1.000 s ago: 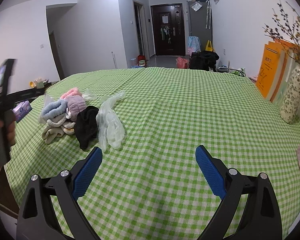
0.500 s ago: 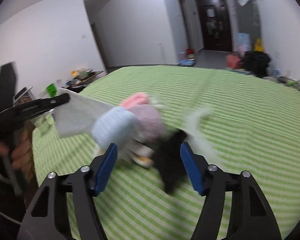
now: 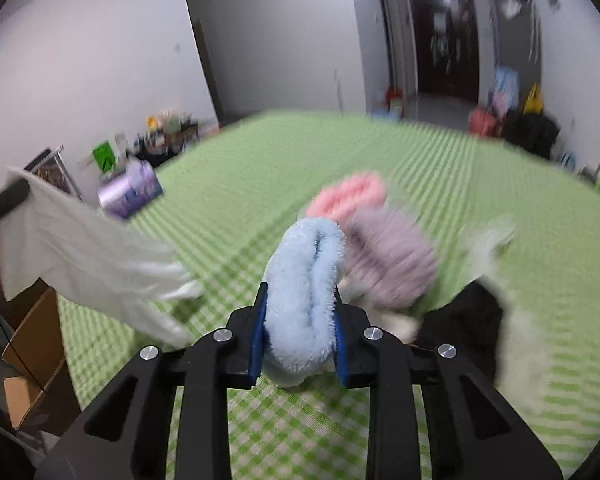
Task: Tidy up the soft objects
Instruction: 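Grasp a white cloth with the left gripper while the right grasps the light blue towel, then carry the white cloth and blue towel into the box and open both grippers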
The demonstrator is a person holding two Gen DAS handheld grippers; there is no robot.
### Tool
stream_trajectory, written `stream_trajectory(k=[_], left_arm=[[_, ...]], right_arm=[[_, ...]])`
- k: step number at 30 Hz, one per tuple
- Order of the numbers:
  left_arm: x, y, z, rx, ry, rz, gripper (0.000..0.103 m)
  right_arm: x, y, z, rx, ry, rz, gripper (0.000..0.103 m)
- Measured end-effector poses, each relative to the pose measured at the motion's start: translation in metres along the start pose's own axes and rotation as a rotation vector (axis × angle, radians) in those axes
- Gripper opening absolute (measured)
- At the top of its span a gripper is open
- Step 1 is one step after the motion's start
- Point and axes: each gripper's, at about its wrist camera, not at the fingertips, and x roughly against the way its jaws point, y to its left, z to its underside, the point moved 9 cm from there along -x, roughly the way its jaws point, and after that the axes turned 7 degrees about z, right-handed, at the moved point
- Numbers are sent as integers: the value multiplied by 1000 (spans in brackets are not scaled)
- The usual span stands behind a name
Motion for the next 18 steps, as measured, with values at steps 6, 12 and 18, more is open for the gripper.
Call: stream_trajectory(k=[6, 12, 18], left_arm=[[64, -40, -19, -55, -84, 42, 0], [128, -51, -28, -78, -165, -13, 0], [195, -16, -15, -18, -210, -130, 0]], right_arm=[[98, -42, -16, -23, -150, 51, 27], [150, -53, 7, 5, -187, 51, 27], [154, -32, 25, 23, -160, -10, 27]])
